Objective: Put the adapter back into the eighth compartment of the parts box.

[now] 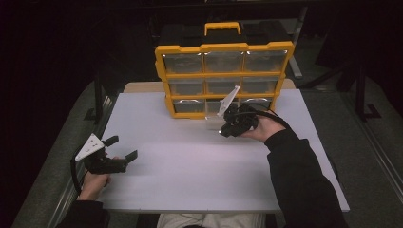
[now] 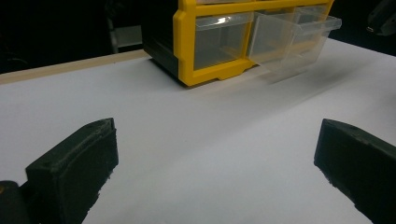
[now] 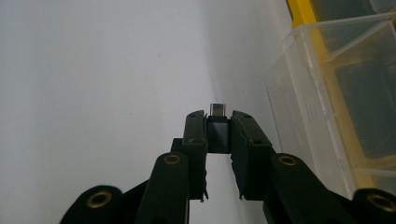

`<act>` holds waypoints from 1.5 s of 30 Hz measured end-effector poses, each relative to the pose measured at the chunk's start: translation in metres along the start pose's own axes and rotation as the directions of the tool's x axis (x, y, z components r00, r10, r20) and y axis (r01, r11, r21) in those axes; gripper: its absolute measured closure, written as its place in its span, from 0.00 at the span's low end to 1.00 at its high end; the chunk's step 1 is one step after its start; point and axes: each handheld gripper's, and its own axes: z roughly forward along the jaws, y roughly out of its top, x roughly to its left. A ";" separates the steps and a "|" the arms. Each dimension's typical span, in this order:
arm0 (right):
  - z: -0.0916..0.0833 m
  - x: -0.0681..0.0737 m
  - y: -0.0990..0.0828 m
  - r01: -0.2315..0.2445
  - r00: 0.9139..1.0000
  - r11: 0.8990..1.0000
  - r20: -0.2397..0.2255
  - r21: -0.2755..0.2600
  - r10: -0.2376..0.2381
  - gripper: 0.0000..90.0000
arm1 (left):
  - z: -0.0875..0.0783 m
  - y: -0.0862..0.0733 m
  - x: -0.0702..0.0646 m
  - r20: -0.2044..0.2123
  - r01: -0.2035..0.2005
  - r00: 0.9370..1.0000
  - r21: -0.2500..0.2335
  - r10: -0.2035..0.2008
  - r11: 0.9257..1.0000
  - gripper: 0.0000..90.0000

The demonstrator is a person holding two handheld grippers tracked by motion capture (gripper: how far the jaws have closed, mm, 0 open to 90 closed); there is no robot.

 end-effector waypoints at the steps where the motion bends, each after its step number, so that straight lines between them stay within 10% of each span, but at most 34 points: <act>1: -0.001 -0.001 0.000 -0.002 1.000 1.000 0.002 -0.004 0.002 0.83 | 0.000 0.000 0.000 0.000 0.000 1.000 0.000 0.000 1.000 0.00; 45: -0.015 -0.054 0.021 -0.069 0.995 0.998 0.067 0.001 0.069 0.83 | -0.001 0.000 0.001 -0.002 0.008 1.000 -0.004 -0.008 1.000 0.00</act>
